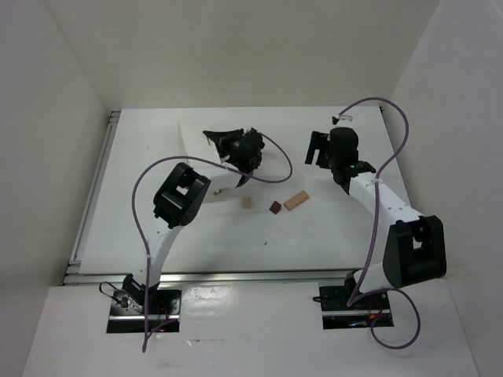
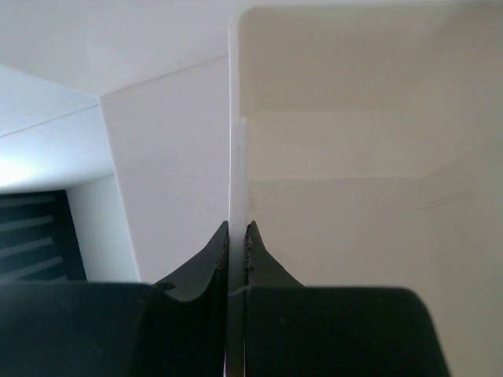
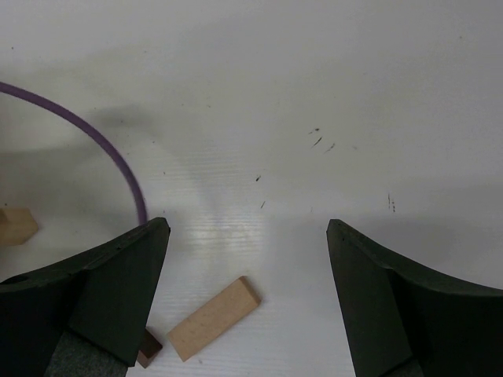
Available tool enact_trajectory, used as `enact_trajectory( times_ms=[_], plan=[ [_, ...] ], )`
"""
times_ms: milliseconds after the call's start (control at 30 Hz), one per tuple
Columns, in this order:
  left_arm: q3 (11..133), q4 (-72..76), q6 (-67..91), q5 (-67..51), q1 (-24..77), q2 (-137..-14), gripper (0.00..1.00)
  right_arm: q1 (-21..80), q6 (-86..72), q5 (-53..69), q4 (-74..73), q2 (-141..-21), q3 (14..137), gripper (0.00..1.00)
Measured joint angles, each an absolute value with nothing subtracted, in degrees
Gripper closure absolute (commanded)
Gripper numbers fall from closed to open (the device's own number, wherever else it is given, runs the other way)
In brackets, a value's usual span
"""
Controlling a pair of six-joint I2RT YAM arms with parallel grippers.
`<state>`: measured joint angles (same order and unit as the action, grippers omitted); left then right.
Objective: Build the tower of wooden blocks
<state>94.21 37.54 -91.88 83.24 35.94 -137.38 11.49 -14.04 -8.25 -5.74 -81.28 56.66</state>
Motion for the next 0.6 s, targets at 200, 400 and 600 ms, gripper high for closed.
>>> enact_trajectory(
  times_ms=[200,400,600],
  plan=[
    [92.6,44.8,-98.1,79.7,34.0,-127.4,1.0,11.5,-14.0,-7.7,-5.7,-81.3,56.7,0.11],
    [91.1,47.1,-96.5,78.7,34.2,-117.7,1.0,11.5,-14.0,-6.8,-5.7,-81.3,56.7,0.11],
    [101.9,9.0,-58.6,72.0,34.0,-112.5,1.0,11.5,-14.0,-6.6,-5.7,-81.3,56.7,0.12]
  ],
)
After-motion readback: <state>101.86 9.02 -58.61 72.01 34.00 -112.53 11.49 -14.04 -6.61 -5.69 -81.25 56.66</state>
